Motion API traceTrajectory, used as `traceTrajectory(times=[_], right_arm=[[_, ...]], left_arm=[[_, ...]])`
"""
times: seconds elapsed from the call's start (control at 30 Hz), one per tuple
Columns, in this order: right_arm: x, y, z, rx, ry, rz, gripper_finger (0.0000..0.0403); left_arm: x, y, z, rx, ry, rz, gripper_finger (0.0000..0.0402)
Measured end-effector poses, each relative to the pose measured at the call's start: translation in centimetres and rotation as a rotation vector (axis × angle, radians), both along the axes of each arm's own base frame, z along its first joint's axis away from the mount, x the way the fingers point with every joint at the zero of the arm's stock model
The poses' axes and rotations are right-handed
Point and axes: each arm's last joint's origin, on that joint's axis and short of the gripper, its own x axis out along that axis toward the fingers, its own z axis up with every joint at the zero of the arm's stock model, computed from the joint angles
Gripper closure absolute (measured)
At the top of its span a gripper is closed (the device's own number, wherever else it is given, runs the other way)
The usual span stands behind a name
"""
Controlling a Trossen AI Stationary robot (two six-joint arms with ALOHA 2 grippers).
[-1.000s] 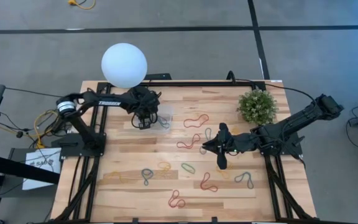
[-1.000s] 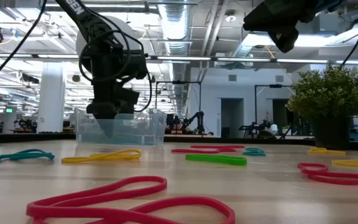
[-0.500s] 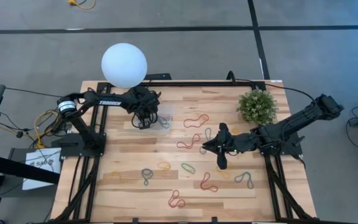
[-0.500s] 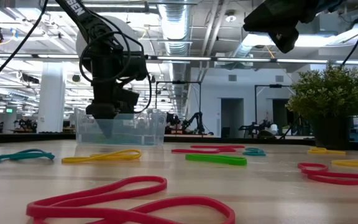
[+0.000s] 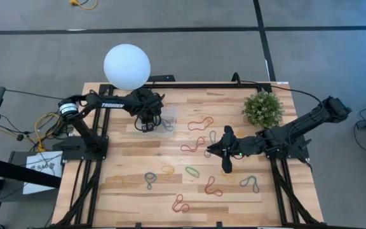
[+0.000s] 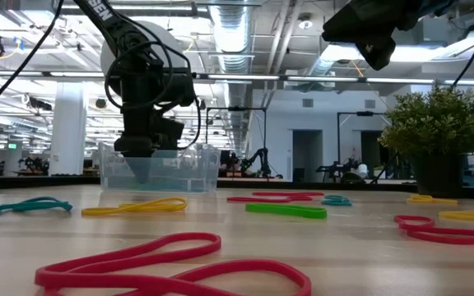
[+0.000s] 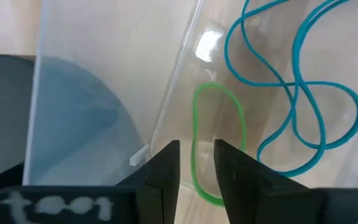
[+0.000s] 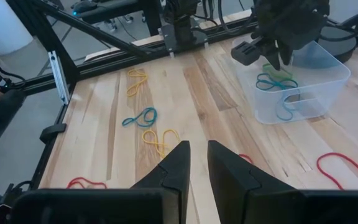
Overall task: Pick and place rubber bands into bin
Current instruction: Put the yellow rubber band into the transparent container
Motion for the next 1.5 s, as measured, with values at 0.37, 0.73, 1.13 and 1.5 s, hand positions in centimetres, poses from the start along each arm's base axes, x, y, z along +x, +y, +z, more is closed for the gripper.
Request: traceTrajectory(times=[0.37, 0.73, 1.13, 1.5], right_arm=[[0.0, 0.0, 0.0, -0.001, 0.000, 0.000, 0.0353], [0.0, 0.0, 0.0, 0.001, 0.000, -0.001, 0.0353], [-0.4, 1.0, 0.0, 0.010, -0.002, 0.040, 0.0353], [-0.4, 1.0, 0.0, 0.008, -0.002, 0.038, 0.0353]], left_arm=[[2.1, -1.7, 2.7, -0.002, 0.005, -0.077, 0.0308], [3.8, -7.4, 9.3, -0.024, 0.045, -0.238, 0.0308], [-3.1, -14.4, 15.2, -0.115, -0.252, -0.254, 0.0308], [-8.4, -17.6, 11.3, -0.238, -0.237, -0.060, 0.0308]])
